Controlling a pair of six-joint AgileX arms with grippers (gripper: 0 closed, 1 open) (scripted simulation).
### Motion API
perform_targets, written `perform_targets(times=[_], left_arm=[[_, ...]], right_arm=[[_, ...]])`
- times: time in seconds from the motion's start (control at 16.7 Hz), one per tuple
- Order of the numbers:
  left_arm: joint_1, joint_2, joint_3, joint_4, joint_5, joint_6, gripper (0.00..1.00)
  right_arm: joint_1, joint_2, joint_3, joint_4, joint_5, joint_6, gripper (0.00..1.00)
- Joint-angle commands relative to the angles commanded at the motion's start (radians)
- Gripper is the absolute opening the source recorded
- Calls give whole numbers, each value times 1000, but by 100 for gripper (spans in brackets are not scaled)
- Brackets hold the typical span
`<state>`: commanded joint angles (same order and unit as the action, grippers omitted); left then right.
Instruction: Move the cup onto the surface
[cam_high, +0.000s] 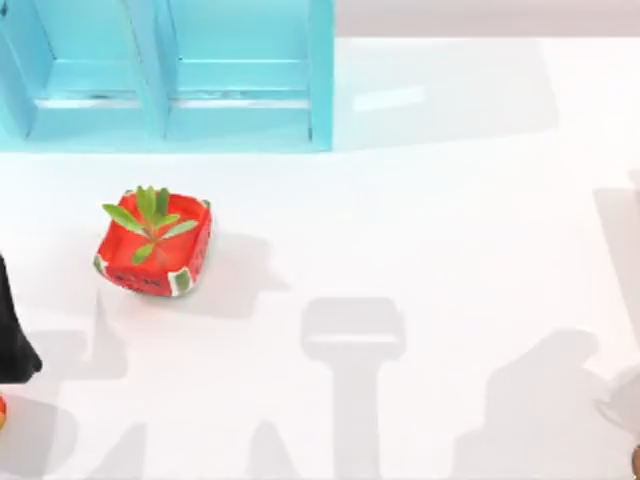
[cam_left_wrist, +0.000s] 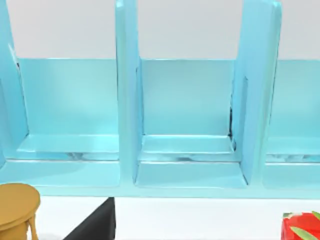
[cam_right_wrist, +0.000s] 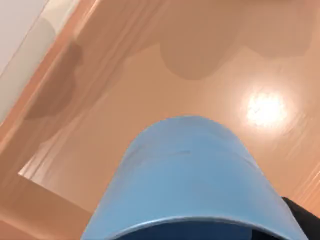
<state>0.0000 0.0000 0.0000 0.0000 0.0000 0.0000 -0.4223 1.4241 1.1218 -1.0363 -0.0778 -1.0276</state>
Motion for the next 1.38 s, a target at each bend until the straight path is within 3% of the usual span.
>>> perform_targets(times=[0.42, 0.96, 1.14, 1.38], left_arm=[[0, 0, 0, 0, 0, 0, 100], [0, 0, 0, 0, 0, 0, 100], [0, 0, 0, 0, 0, 0, 100], [0, 0, 0, 0, 0, 0, 100]], right_arm=[[101, -46, -30, -230, 68, 252, 0], [119, 2, 26, -233, 65, 330, 0], [191, 94, 138, -229, 47, 490, 0], [377, 247, 304, -231, 25, 840, 0]])
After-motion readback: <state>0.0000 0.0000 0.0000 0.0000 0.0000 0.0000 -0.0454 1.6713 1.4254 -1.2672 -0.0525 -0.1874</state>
